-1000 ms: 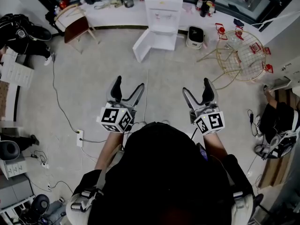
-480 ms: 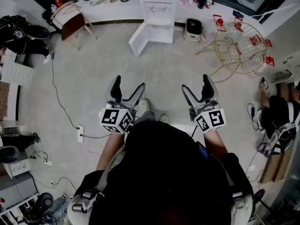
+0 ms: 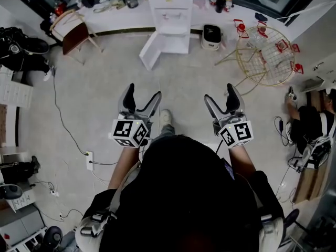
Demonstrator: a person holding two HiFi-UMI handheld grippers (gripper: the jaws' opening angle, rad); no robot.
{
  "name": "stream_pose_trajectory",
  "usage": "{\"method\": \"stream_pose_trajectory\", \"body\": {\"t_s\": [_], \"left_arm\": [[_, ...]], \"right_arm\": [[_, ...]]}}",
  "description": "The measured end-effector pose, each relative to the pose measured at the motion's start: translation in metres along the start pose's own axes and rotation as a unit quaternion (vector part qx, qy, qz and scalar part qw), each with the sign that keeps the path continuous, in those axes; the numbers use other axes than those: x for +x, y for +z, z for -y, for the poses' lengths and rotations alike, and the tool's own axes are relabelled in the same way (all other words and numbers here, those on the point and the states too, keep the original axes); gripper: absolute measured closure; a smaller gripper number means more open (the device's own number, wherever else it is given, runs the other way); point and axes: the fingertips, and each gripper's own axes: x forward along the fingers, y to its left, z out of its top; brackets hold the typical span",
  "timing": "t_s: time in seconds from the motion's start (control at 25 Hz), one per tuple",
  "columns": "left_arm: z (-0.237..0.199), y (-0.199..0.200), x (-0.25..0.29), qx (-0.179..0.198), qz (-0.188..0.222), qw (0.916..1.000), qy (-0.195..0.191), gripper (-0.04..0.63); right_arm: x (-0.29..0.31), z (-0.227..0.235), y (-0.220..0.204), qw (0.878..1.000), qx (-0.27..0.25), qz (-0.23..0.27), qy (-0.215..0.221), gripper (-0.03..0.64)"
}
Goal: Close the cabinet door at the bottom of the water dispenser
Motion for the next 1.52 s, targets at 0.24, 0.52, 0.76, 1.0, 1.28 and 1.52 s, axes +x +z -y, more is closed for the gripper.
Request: {"method": "stream_pose_trajectory", "body": {"t_s": [0.24,0.52,0.76,1.0,1.28,1.52], "left_arm": [[-0.036,0.018,0.047,0.003,0.009,0.9999,-0.011,0.149],[-0.079,0.031,0.086,0.0,0.006,0.9998,-0.019,0.149],[-0.113,0.033,0.111,-0.006,-0.002,0.9997,-0.024,0.149],[-0.155,0.038,0.131,-0.007,-0.013,0.9996,-0.025,0.149],[-0.202,0.039,0.142,0.004,-0.015,0.9997,-0.021,0.149],[-0.211,0.032,0.157,-0.011,-0.023,0.9992,-0.031,0.149]], "right_arm": [[0.052,0.016,0.009,1.0,-0.014,-0.001,-0.005,0.206],[0.112,0.024,0.015,1.0,-0.019,-0.005,-0.01,0.207],[0.153,0.026,0.011,1.0,-0.022,-0.011,-0.013,0.207],[0.199,0.031,0.002,0.999,-0.017,-0.019,-0.024,0.209],[0.244,0.018,-0.004,0.999,-0.01,-0.026,-0.017,0.212],[0.253,0.024,-0.008,0.998,-0.022,-0.044,-0.027,0.213]]}}
